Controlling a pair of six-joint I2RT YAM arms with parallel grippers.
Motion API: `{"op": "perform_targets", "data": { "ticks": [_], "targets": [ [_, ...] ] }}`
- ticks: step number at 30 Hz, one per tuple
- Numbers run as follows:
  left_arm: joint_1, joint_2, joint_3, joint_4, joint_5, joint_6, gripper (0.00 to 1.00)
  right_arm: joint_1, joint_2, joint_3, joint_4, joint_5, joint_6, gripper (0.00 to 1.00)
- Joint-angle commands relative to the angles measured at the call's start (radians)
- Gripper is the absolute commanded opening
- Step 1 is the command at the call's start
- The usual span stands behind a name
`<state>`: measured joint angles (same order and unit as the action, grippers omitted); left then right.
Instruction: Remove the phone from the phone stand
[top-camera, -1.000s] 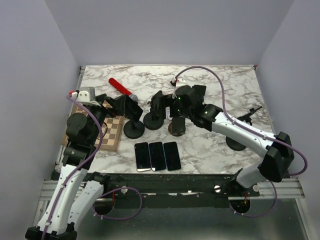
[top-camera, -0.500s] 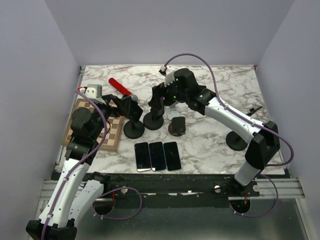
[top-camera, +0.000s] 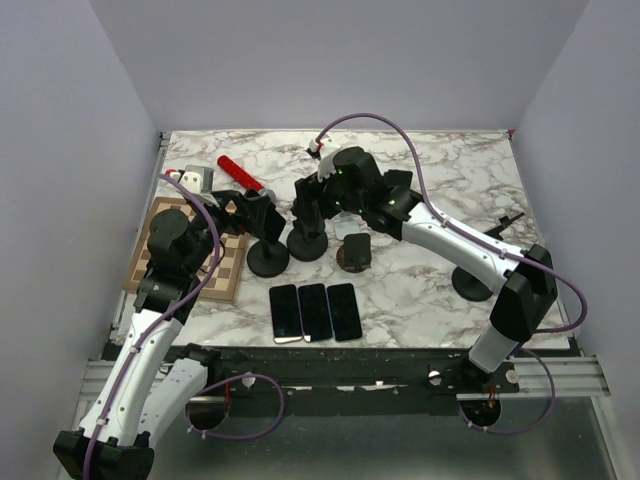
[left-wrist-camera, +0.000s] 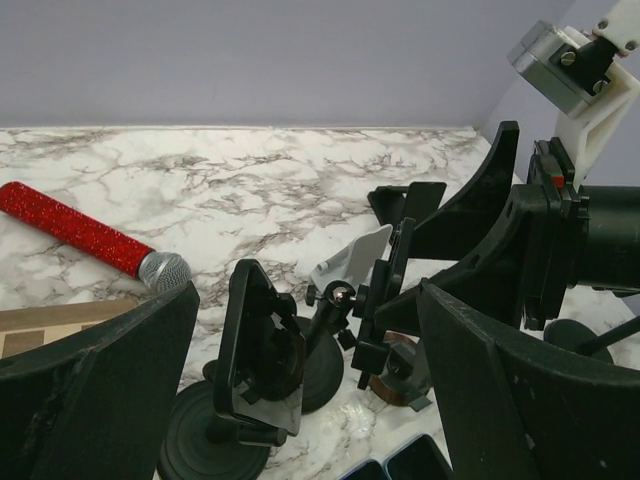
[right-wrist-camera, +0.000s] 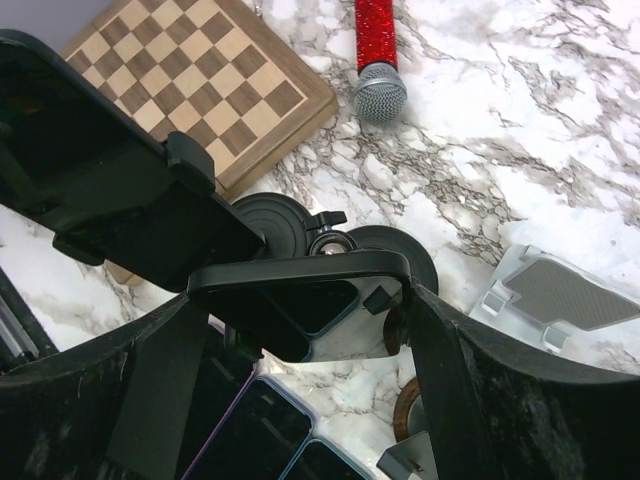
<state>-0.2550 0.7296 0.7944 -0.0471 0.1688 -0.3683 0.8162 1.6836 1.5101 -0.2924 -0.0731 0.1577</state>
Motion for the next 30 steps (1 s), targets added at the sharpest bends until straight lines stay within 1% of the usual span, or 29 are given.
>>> {"op": "perform_targets", "data": {
  "ticks": [1, 4, 6, 11, 19, 30],
  "targets": [
    [0.007, -0.001, 0.032, 0.009, 0.044, -0.008, 0.98, 0.015, -0.004, 0.012, 0.001, 0.131, 0.028, 0.83],
    [0.007, -0.003, 0.032, 0.011, 0.048, -0.009, 0.98, 0.015, -0.005, 0.002, 0.012, 0.143, 0.020, 0.84],
    [0.007, 0.000, 0.031, 0.011, 0.051, -0.009, 0.98, 0.015, 0.012, 0.015, -0.003, 0.154, 0.011, 0.87],
    [0.007, -0.003, 0.031, 0.011, 0.053, -0.009, 0.98, 0.020, 0.037, 0.040, -0.033, 0.210, 0.015, 0.88],
    [0.007, 0.005, 0.032, 0.013, 0.067, -0.011, 0.98, 0.030, 0.030, 0.022, -0.032, 0.203, 0.021, 0.85],
    [0.007, 0.008, 0.034, 0.013, 0.070, -0.009, 0.98, 0.031, -0.020, -0.040, -0.006, 0.217, 0.039, 0.86]
  ]
}}
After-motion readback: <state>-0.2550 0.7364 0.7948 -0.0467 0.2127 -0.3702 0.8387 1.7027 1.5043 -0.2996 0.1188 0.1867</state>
